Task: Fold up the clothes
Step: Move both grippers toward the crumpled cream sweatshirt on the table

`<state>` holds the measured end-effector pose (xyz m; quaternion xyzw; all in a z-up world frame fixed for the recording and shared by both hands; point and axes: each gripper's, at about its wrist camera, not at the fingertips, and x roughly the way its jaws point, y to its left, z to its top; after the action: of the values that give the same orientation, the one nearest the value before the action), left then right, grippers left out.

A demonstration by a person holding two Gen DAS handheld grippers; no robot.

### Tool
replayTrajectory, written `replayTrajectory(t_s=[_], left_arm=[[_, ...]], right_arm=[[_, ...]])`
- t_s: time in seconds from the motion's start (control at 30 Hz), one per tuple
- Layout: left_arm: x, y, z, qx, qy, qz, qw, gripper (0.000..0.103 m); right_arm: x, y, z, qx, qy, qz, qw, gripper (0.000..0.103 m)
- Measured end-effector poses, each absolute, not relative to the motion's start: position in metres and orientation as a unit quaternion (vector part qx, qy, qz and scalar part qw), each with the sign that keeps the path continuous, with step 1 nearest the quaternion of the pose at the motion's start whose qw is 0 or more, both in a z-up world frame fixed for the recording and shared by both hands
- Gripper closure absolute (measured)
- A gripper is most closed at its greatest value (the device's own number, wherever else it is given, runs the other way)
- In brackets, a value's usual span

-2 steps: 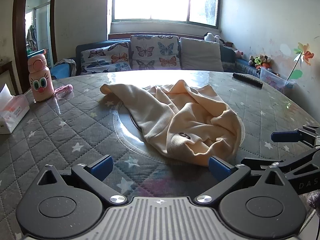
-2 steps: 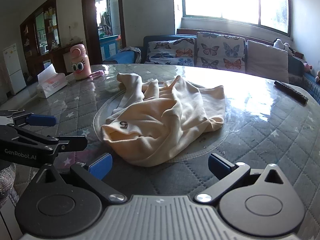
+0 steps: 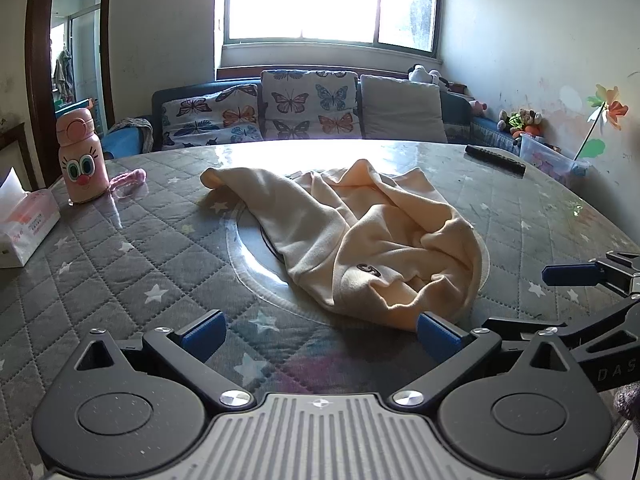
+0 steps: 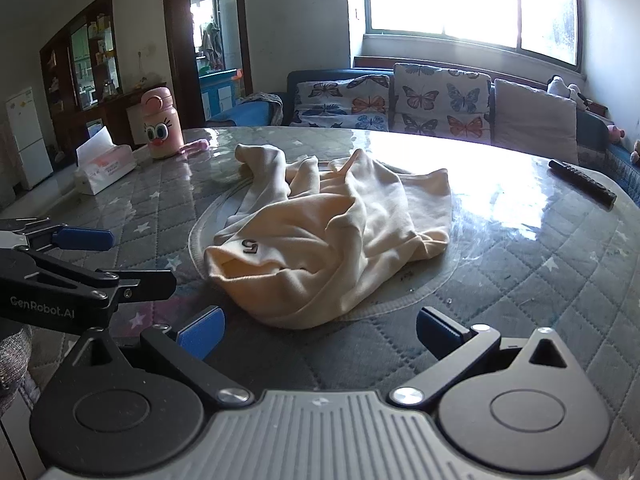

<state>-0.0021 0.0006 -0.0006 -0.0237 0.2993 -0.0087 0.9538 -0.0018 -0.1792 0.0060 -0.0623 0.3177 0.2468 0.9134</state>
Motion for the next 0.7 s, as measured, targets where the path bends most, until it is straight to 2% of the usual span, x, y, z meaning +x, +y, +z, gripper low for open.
replayTrajectory(t_s=[0.7], left_arm=[[-0.006,-0.011,-0.004,-0.020,0.316,0.000,0.948,0.000]], right_arm=[[-0.011,-0.181,0.000,-0.055,0.326,0.249,0.911,0.000]])
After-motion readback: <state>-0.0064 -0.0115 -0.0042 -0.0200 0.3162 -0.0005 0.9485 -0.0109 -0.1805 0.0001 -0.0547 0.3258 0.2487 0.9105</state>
